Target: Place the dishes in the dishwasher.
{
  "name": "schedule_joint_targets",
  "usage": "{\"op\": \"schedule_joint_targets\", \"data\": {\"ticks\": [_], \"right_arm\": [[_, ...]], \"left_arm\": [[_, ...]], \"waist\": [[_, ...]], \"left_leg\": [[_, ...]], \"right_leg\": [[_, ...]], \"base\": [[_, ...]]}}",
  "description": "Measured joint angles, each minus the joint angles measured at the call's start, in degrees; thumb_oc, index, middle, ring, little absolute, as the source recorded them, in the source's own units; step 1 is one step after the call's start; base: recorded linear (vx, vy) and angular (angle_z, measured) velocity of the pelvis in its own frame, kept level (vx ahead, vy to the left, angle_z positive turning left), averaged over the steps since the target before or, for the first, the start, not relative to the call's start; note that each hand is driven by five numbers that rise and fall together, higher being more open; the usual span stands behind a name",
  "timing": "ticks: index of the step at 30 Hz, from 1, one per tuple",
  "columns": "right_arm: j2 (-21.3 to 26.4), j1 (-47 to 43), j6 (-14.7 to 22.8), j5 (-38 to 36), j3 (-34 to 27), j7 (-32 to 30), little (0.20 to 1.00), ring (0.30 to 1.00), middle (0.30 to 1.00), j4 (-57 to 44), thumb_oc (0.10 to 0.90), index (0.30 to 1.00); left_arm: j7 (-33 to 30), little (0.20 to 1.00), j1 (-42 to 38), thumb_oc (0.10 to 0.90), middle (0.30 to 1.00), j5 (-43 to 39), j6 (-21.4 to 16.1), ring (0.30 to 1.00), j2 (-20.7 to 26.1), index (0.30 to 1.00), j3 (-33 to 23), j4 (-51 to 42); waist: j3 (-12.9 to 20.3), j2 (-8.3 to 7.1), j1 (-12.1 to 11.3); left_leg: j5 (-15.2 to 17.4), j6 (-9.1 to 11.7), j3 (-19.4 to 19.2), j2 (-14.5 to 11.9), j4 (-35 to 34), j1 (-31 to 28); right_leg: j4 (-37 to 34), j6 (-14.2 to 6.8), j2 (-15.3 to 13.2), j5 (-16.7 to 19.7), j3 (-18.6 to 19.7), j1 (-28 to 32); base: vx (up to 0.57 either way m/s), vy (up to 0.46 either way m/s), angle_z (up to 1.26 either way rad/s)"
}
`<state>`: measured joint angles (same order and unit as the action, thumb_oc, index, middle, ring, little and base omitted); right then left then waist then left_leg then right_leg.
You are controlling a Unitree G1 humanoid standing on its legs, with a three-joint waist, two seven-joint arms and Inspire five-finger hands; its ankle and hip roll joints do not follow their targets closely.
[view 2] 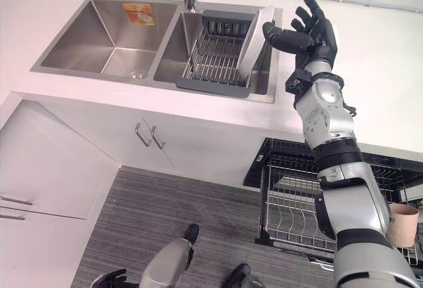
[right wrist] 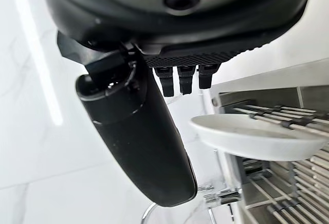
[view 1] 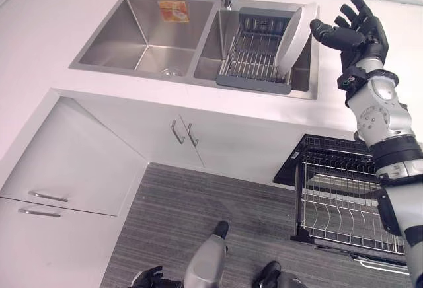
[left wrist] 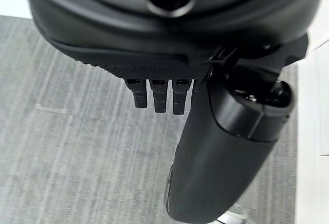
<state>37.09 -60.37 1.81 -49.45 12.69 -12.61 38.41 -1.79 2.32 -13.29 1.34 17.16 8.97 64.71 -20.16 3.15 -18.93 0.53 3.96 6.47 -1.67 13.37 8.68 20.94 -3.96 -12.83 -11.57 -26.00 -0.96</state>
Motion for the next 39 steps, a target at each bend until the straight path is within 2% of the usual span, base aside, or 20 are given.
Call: {"op": "schedule_joint_targets", "data": {"ticks": [2,8,15,22,26,31,39], "right_arm": [[0.00,0.00,0.41,0.01,-0.02,-0.03,0.900,0.900,0.900,-0.64,0.800,0.900],[-0.13,0.83,0.45,0.03,-0.05,-0.42,0.900,0.900,0.900,-1.99,0.800,0.900],[-0.15,1.92,0.88,1.56,-0.08,-0.04,0.900,0.900,0.900,-2.09,0.800,0.900],[-0.92,2.22,1.04,2.16,-0.06,0.34,0.900,0.900,0.900,-2.09,0.800,0.900],[-1.62,4.84,1.03,2.14,0.14,0.53,0.900,0.900,0.900,-1.26,0.800,0.900],[-1.63,4.94,1.04,2.11,0.11,0.28,0.900,0.900,0.900,0.90,0.800,0.900],[-1.87,5.23,0.97,1.91,0.10,0.85,0.900,0.900,0.900,4.87,0.800,0.900]], "left_arm": [[-0.03,0.900,0.12,0.800,0.900,0.05,0.01,0.900,0.00,0.900,-0.28,-0.03],[-0.05,0.900,1.06,0.800,0.900,0.14,0.07,0.900,-0.03,0.900,-1.56,-0.04],[-0.08,0.900,3.26,0.800,0.900,0.19,0.42,0.900,-0.01,0.900,-2.48,0.04],[-0.14,0.900,3.20,0.800,0.900,0.17,1.23,0.900,-0.06,0.900,-2.56,0.02],[-0.23,0.900,3.48,0.800,0.900,0.10,1.70,0.900,-0.07,0.900,-2.55,0.05],[-0.55,0.900,3.45,0.800,0.900,0.06,2.52,0.900,-0.08,0.900,-2.55,0.06],[-0.61,0.900,4.26,0.800,0.900,0.08,2.52,0.900,-0.02,0.900,-2.56,0.42]], "waist": [[0.34,-0.70,0.06],[1.72,-1.33,0.12],[5.56,-1.29,0.15],[5.89,-1.12,1.45],[8.17,-1.54,1.47],[8.71,-1.57,1.62],[9.80,-1.65,0.41]], "left_leg": [[0.23,0.03,-0.03,-0.19,0.05,-1.01],[0.61,-0.05,-0.18,-0.33,0.43,-1.21],[0.53,-0.08,-0.27,-0.39,1.01,-1.20],[0.69,0.06,-0.65,-0.90,1.21,-1.59],[1.20,0.18,-1.13,-1.13,1.18,-1.49],[1.34,0.16,-1.09,-1.13,1.23,-1.36],[1.02,0.06,-0.80,-0.69,1.39,-0.80]], "right_leg": [[-0.07,-0.04,0.14,-0.07,-0.02,1.08],[0.38,0.01,0.13,-0.12,0.20,1.32],[0.57,0.07,0.20,-0.06,0.28,1.40],[1.11,0.36,0.38,-0.01,0.74,1.42],[1.25,0.68,0.53,-0.47,1.31,1.16],[1.46,0.46,0.53,-0.74,1.34,1.12],[1.55,0.31,0.18,-0.60,1.04,0.49]], "base": [[0.02,-0.025,0.00],[-0.01,-0.052,-0.01],[-0.07,-0.040,-0.01],[-0.03,-0.015,-0.04],[0.01,0.002,-0.06],[0.02,0.000,0.00],[0.06,0.030,0.03]]}}
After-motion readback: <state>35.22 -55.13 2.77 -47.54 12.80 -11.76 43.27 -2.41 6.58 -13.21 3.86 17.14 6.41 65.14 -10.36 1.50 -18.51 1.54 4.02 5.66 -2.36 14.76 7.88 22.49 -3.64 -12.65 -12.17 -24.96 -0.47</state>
